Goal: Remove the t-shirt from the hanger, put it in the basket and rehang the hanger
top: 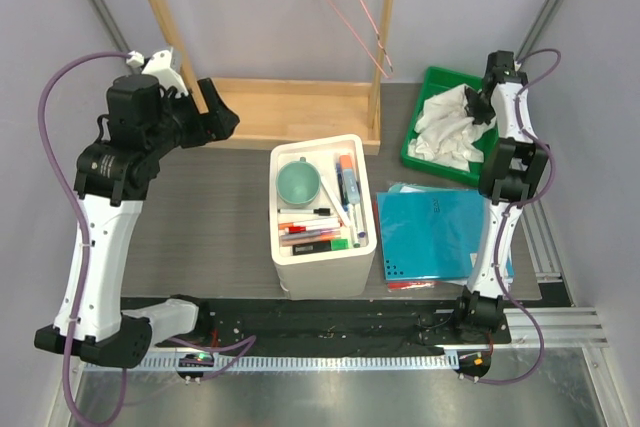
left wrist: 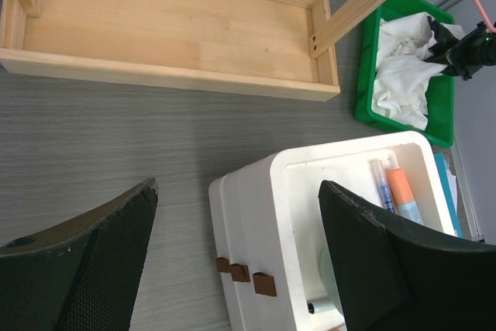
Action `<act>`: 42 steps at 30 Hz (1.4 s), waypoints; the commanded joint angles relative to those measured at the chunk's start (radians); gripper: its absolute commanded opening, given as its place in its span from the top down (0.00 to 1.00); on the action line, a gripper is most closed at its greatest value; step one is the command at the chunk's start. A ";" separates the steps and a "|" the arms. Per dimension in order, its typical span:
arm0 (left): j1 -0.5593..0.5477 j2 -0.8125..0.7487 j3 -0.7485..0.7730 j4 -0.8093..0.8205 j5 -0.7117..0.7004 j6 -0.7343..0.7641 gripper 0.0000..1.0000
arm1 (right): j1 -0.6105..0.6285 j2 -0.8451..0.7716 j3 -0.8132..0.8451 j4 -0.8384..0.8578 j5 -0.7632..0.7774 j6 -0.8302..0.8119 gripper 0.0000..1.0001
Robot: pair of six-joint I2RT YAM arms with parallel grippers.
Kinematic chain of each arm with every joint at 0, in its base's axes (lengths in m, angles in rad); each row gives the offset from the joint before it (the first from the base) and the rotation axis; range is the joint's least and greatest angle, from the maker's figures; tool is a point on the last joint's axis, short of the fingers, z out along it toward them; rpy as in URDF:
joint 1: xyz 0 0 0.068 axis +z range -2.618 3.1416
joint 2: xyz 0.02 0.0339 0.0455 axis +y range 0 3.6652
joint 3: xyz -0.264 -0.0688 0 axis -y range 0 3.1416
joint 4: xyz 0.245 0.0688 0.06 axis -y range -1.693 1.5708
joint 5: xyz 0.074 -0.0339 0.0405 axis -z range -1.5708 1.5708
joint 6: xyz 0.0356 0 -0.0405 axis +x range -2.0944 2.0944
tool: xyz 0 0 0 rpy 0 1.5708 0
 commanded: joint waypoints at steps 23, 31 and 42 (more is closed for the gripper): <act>-0.089 0.037 -0.012 0.094 0.049 -0.035 0.15 | 0.003 -0.329 -0.056 -0.166 0.032 -0.177 0.04; -0.105 0.009 -0.044 0.075 0.017 -0.084 0.14 | 0.104 -0.616 -0.383 -0.082 -0.086 -0.189 0.04; -0.092 -0.116 -0.311 0.190 0.062 -0.329 0.16 | 0.324 -1.032 -0.967 0.110 -0.296 -0.097 0.03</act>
